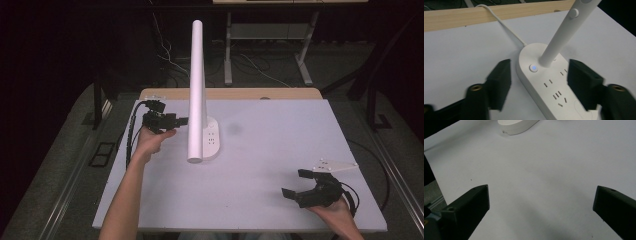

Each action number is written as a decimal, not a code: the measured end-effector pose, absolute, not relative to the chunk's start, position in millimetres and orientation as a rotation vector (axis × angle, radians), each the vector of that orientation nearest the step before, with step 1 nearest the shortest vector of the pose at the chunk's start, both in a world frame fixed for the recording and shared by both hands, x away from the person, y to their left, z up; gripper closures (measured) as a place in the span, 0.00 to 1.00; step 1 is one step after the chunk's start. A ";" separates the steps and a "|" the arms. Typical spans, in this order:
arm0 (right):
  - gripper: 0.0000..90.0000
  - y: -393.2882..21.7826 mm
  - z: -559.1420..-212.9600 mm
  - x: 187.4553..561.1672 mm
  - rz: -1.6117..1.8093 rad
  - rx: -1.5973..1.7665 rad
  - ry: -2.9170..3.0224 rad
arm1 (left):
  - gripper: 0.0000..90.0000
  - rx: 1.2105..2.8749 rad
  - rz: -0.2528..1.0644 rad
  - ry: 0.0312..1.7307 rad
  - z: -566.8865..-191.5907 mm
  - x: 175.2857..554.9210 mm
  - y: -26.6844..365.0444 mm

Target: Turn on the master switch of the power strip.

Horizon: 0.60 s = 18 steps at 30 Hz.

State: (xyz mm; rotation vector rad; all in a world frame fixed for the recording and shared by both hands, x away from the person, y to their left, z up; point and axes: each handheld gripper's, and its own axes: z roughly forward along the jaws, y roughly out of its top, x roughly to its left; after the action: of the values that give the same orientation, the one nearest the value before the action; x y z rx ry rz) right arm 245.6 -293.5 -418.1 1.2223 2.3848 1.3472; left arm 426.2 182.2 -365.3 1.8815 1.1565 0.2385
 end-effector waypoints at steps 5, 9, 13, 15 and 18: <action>0.00 -293.5 -417.7 245.3 1.354 1.218 2.384 | 0.12 1.852 0.197 1.124 -360.9 412.8 191.5; 0.00 -293.5 -417.8 245.5 1.353 1.218 2.384 | 0.00 1.843 0.166 1.099 -361.7 401.4 200.1; 0.00 -293.3 -417.7 245.5 1.354 1.216 2.386 | 0.00 1.810 0.178 1.109 -361.4 391.4 209.9; 0.00 -293.5 -417.6 245.3 1.355 1.218 2.385 | 0.00 1.782 0.178 1.119 -360.8 385.7 213.5; 0.00 -293.7 -417.5 245.3 1.356 1.218 2.383 | 0.00 1.767 0.185 1.105 -360.9 377.9 217.4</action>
State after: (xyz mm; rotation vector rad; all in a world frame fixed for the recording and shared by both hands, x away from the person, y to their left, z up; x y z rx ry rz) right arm 245.3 -293.7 -417.5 1.2184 2.3825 1.3562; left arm 377.9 217.4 -360.9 1.7672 1.1055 0.1853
